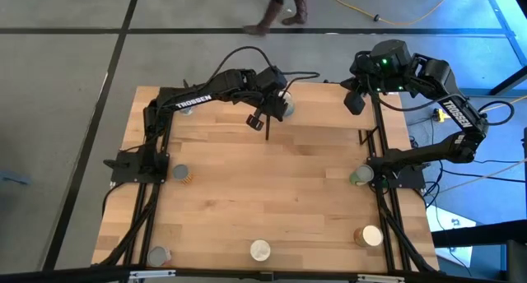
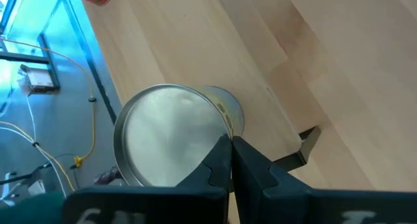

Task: Pick and place cans onto a shelf
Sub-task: Put the top blue canned good on the shelf

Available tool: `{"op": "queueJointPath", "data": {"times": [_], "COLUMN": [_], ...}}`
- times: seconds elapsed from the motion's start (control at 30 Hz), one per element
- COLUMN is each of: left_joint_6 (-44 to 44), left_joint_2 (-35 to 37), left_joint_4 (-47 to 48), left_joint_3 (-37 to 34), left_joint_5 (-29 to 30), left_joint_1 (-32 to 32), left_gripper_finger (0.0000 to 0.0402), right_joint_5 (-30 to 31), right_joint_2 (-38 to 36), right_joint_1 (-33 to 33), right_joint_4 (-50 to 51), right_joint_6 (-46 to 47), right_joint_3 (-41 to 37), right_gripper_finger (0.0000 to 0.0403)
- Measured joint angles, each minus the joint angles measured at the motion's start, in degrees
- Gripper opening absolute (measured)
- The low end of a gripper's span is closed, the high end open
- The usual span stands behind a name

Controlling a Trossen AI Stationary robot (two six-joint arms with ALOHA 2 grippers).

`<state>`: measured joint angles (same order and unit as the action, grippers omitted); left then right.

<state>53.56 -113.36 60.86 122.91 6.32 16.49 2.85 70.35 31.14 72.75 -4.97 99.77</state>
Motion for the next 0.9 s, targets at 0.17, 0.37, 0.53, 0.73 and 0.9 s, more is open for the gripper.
{"op": "queueJointPath", "data": {"times": [0.17,0.37,0.53,0.73,0.9], "left_joint_6": [0.0,-0.6,-0.8,-0.9,-3.3], "left_joint_2": [0.0,0.0,0.0,0.0,0.0], "left_joint_4": [-0.1,-0.7,0.8,1.9,2.1], "left_joint_3": [0.0,0.0,0.0,0.0,0.0], "left_joint_5": [0.7,6.9,4.7,2.7,2.6], "left_joint_1": [-0.1,-1.8,-2.4,-2.2,-1.7], "left_gripper_finger": [0.0000,0.0000,0.0000,0.0000,0.0000], "right_joint_5": [0.0,0.0,0.0,-0.1,-0.1], "right_joint_2": [0.0,0.0,0.0,0.0,0.0], "right_joint_1": [0.0,0.0,0.0,0.0,0.0], "right_joint_4": [0.0,0.0,0.0,0.0,0.0], "right_joint_6": [0.0,0.0,-0.2,-0.2,-1.1], "right_joint_3": [0.0,0.0,0.0,0.0,0.0], "right_gripper_finger": [0.0005,0.0005,0.0005,0.0005,0.0005]}}
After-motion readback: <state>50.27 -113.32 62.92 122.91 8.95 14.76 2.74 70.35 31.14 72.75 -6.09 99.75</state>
